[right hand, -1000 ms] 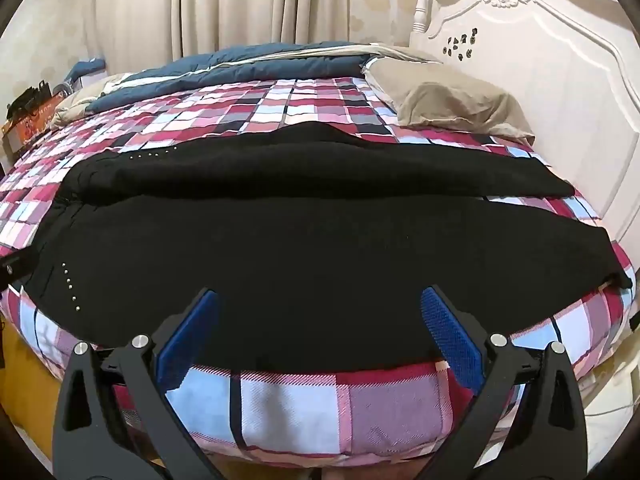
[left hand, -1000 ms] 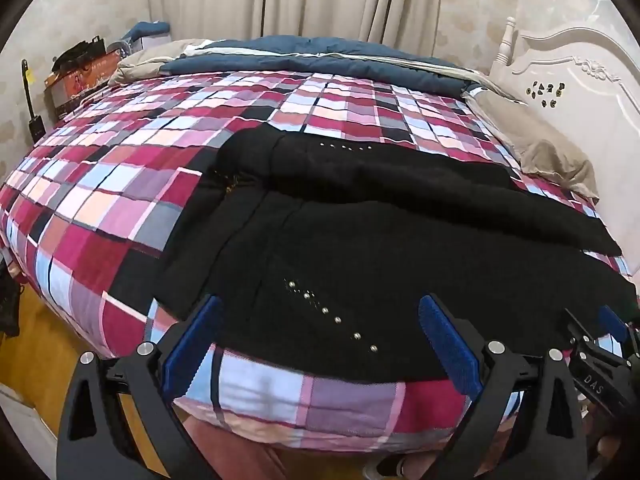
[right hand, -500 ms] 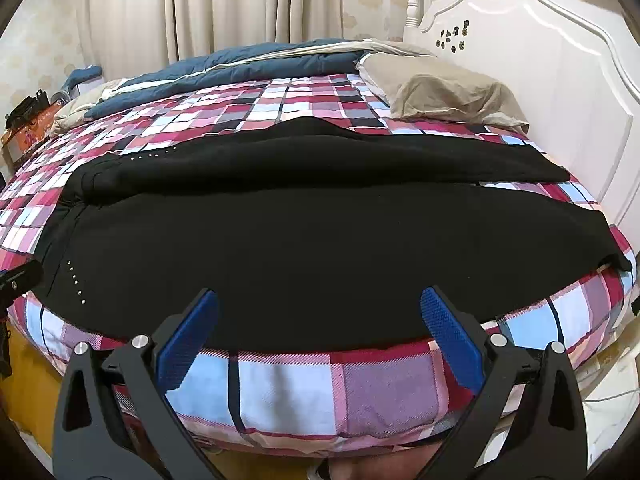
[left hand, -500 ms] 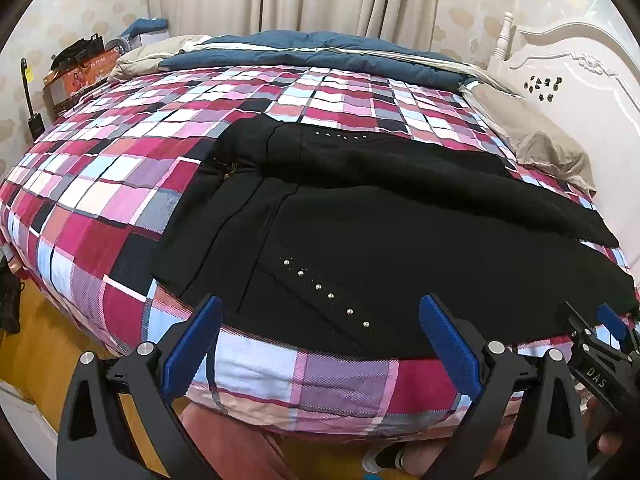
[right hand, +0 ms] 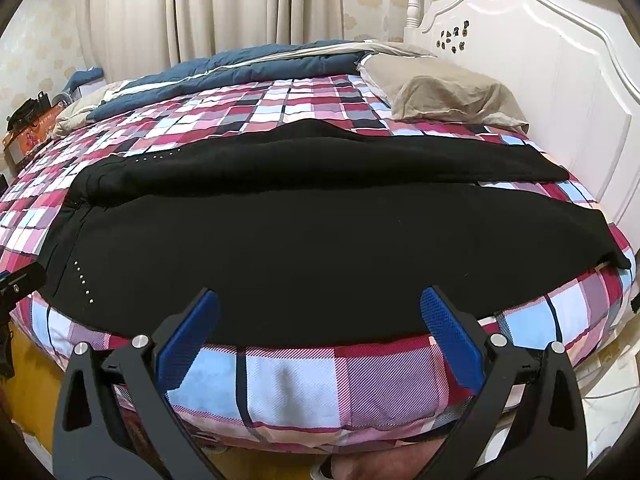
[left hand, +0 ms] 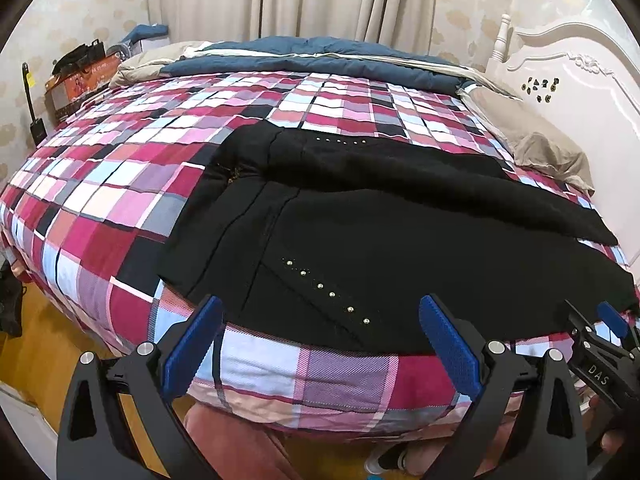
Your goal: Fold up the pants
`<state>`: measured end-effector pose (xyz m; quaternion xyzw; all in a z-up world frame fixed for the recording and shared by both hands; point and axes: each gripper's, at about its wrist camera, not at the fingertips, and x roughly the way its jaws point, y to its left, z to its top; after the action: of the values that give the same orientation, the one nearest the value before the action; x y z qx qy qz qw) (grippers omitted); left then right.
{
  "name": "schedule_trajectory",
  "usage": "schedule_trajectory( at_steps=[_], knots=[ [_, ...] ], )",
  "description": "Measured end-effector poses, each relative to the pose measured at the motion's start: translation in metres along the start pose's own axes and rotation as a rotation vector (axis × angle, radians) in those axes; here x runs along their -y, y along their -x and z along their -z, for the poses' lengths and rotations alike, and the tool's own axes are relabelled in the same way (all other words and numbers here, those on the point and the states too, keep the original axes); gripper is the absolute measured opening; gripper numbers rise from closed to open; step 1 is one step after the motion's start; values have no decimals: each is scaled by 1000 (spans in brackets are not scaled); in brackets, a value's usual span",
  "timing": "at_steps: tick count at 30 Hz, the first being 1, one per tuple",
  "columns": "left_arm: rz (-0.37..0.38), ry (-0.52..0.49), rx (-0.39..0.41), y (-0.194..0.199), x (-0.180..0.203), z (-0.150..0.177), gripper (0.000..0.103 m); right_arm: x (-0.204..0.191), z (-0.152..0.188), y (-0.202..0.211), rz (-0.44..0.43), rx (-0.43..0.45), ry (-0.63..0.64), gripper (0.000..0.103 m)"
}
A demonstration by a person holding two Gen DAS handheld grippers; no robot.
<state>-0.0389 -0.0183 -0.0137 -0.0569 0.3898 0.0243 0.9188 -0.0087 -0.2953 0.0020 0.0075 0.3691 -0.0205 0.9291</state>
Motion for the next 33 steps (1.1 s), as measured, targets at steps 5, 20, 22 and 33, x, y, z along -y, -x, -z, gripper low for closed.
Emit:
schedule_trajectory(
  at_steps=[5,20,22,33],
  knots=[
    [4,-4,-12,-1,2,1,98,-3,2,-1,1,-7,7,101],
    [7,-2,-22,-3,1,2,98,-9,4,-4,0,-11,12,101],
    [6,-2,-24,-4,2,2,98,-9,4,-4,0,-11,11,101],
    [7,-8,-38,-9,3,3,98,-10,6,-6,0,-16,11,101]
  ],
)
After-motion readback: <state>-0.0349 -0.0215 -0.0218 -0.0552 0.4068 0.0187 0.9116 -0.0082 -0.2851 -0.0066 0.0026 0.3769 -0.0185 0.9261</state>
